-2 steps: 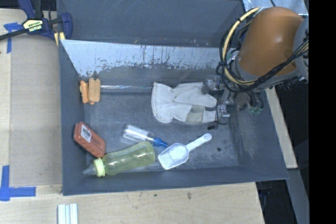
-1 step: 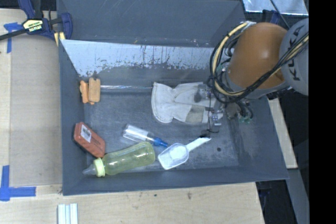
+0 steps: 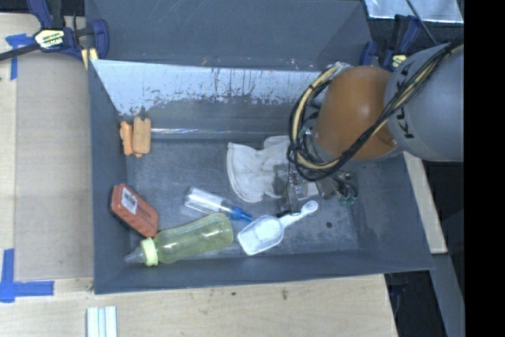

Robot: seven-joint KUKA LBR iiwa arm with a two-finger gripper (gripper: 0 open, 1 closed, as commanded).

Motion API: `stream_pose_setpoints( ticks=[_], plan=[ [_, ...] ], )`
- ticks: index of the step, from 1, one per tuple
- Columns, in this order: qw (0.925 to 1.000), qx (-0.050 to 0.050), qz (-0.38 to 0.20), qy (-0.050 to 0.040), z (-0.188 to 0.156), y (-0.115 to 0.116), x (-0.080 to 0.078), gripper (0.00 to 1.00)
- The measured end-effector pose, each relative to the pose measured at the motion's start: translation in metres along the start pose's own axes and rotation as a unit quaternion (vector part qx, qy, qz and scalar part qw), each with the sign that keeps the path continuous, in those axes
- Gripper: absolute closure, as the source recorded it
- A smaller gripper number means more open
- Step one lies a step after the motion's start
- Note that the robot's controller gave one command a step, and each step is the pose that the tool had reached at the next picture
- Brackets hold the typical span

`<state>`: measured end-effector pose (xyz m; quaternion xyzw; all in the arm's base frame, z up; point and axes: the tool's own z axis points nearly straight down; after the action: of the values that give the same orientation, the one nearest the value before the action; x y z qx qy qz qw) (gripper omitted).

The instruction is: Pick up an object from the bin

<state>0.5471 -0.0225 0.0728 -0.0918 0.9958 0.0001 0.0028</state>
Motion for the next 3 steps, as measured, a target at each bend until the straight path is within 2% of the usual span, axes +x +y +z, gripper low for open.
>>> stream_pose_setpoints(
  ticks=[1, 2, 3],
  plan=[
    [1.0000, 0.000, 0.000, 0.0000, 0.000, 0.000, 0.000, 1.00],
    [1.0000, 0.000, -0.008, 0.0025, -0.019, -0.005, 0.013, 1.00],
    [0.9999, 0.000, -0.014, 0.0014, -0.034, -0.011, 0.002, 1.00]
  ],
)
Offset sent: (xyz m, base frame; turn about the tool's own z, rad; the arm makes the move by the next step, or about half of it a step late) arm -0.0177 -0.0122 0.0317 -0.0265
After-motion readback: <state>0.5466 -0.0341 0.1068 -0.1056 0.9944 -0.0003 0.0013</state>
